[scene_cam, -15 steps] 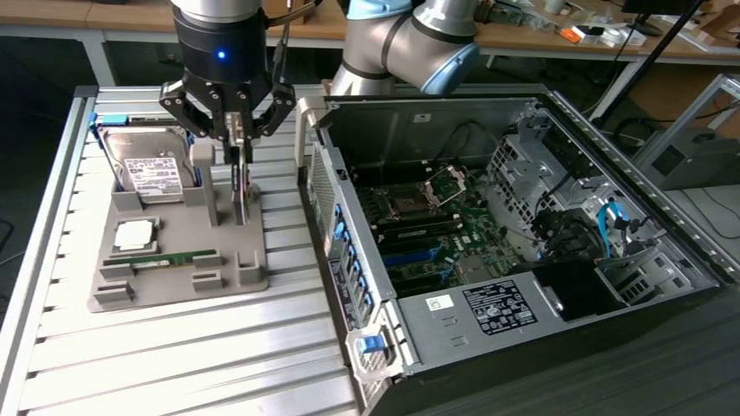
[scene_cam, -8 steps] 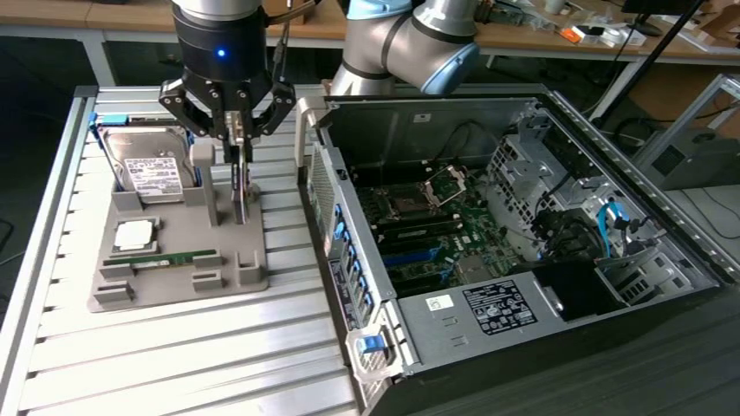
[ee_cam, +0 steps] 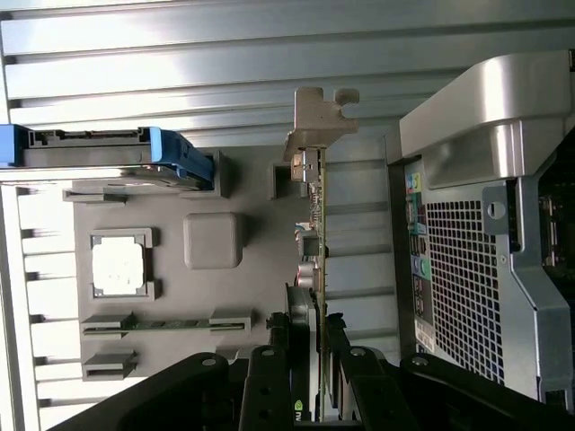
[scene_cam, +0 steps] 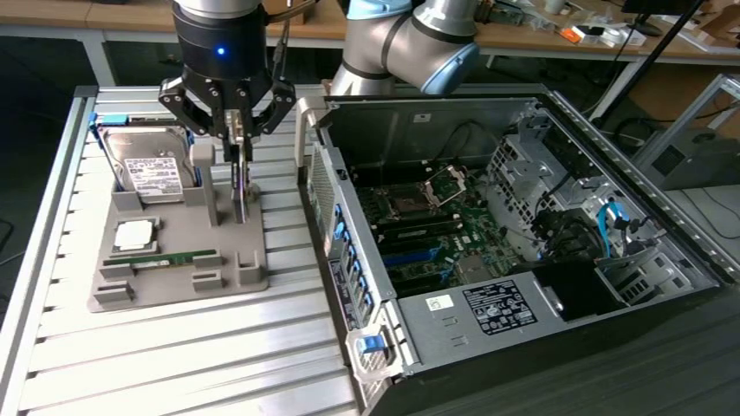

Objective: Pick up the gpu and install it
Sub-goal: 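Pick up the gpu and move the gpu toward the slot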

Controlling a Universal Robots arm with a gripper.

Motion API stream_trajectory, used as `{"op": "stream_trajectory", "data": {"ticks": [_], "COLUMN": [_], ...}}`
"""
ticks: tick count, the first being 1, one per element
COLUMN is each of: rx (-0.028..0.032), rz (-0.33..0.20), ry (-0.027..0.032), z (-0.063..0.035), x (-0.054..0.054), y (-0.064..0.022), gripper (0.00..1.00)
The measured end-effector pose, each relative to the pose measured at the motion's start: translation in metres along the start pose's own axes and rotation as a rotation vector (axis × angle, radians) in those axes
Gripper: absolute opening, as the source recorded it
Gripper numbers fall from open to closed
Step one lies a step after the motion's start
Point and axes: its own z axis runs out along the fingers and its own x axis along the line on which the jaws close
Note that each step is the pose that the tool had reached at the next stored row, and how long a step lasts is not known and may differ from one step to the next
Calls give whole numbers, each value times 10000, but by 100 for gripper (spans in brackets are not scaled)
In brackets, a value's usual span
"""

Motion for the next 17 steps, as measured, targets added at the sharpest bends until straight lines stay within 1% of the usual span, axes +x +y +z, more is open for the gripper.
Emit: {"op": "stream_trajectory", "data": {"ticks": [17], "rx": [0], "rz": [-1], "ry": [0], "z": [-47], "x": [-1], "y": [2], "gripper": [27]}}
